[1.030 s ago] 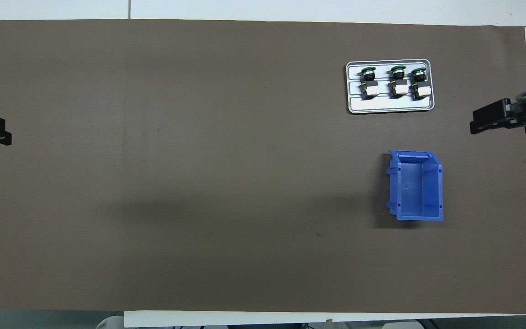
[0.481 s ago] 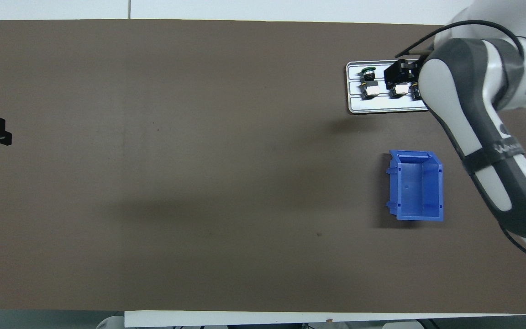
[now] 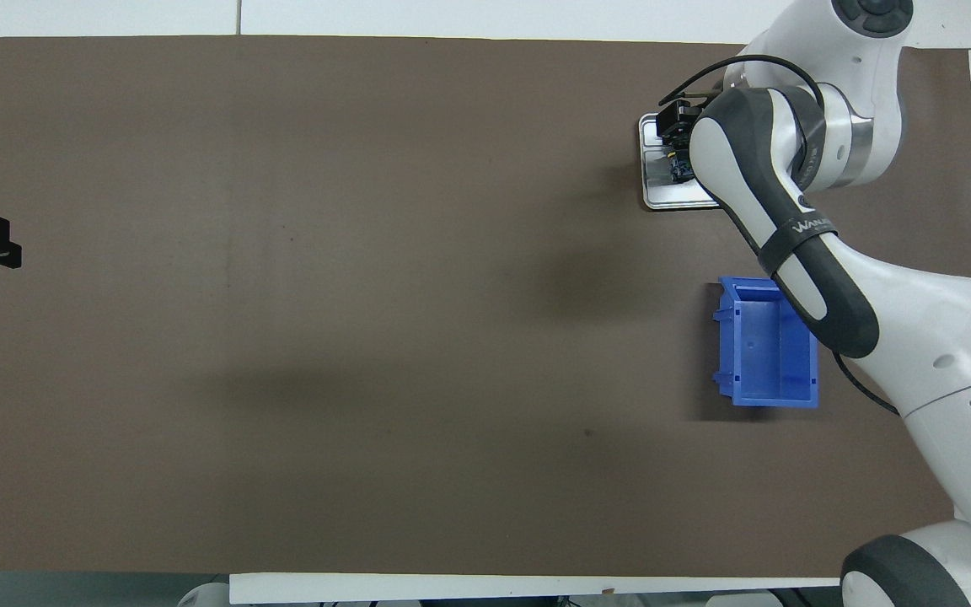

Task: Place and press button with both arms
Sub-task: 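Reach the right gripper to the tray and grasp a green button, then carry the button with the right gripper to the table center, set down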

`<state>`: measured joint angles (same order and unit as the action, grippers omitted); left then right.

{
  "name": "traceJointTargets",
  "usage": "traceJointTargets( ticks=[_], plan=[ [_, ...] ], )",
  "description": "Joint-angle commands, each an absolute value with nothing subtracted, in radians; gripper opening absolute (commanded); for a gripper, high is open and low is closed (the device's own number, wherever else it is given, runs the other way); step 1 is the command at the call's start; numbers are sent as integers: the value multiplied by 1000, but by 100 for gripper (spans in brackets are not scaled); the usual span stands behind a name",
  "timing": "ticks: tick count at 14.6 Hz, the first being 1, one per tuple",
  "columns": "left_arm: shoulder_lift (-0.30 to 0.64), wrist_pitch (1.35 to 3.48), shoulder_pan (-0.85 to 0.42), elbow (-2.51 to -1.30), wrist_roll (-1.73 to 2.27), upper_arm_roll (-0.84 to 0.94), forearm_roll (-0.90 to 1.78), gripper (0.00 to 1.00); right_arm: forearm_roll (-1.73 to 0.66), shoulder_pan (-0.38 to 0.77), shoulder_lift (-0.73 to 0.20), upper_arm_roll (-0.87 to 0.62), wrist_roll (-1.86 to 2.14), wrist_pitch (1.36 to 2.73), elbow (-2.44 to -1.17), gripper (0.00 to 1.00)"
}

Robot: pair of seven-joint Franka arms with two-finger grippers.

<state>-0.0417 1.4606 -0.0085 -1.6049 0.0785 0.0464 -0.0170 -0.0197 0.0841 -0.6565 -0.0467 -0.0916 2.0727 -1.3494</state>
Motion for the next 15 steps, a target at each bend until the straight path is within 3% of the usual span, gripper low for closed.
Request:
traceJointTargets(
  ticks=[1, 8, 10, 13, 15],
  plan=[
    [-46, 1462, -9, -1611, 81, 40, -14, 100, -5, 81, -690, -52, -101, 2111, -1334, 91],
    [-46, 1462, -9, -1611, 81, 38, -12, 100, 37, 84, -692, -54, -94, 2216, -1429, 79],
    [-46, 1460, -9, -1611, 81, 38, -12, 100, 37, 83, -690, -54, -94, 2223, -1437, 70],
    [-46, 1463, -9, -1611, 81, 38, -12, 100, 35, 83, -690, -54, -92, 2211, -1437, 45],
    [-46, 1462, -9, -1611, 81, 38, -12, 100, 38, 80, -687, -54, -89, 2156, -1414, 7]
  ],
)
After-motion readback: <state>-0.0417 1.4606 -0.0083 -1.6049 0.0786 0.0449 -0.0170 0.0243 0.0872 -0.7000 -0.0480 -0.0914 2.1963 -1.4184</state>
